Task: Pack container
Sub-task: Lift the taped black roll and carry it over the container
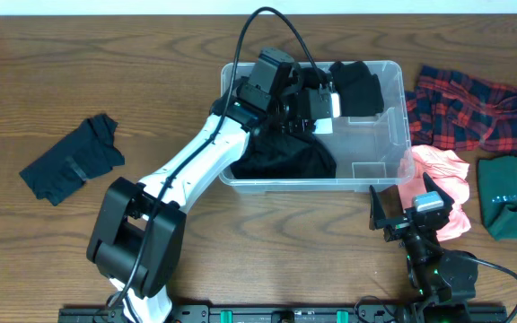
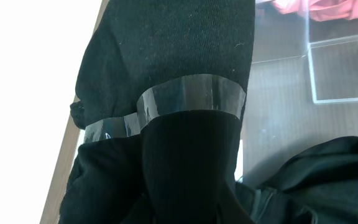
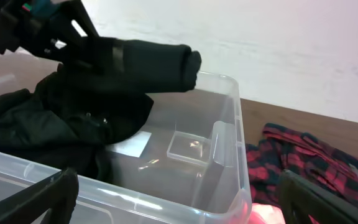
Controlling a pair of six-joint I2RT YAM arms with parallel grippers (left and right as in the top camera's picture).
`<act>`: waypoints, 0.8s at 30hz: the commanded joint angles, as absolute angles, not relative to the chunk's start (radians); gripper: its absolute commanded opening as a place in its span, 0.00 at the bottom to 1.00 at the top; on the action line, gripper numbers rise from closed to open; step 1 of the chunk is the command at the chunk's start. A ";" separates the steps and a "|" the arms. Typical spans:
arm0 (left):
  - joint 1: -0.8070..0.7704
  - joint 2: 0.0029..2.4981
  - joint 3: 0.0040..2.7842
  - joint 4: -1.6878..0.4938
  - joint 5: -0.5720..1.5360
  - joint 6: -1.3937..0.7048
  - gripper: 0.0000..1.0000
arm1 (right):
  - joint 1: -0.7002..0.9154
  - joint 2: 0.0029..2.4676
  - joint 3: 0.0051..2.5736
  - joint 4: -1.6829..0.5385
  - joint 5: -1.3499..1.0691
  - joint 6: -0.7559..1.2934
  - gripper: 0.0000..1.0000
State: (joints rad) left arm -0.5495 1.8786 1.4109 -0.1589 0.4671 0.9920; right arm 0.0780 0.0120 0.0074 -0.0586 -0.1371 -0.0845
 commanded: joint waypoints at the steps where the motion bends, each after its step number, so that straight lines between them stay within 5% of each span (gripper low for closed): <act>1: -0.568 1.897 1.419 -0.147 0.478 1.002 0.06 | 0.068 0.007 0.006 -0.062 -0.131 -0.094 0.99; 20: -0.614 1.988 1.419 -0.036 0.477 1.001 0.06 | 0.068 0.007 0.006 -0.062 -0.131 -0.094 0.99; 24: -0.620 1.988 1.419 -0.036 0.477 1.001 0.30 | 0.068 0.007 0.006 -0.062 -0.131 -0.094 0.99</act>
State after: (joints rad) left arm -0.6163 1.9930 1.4109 -0.0467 0.4664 0.9932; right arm 0.0780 0.0120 0.0074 -0.0586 -0.1371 -0.0845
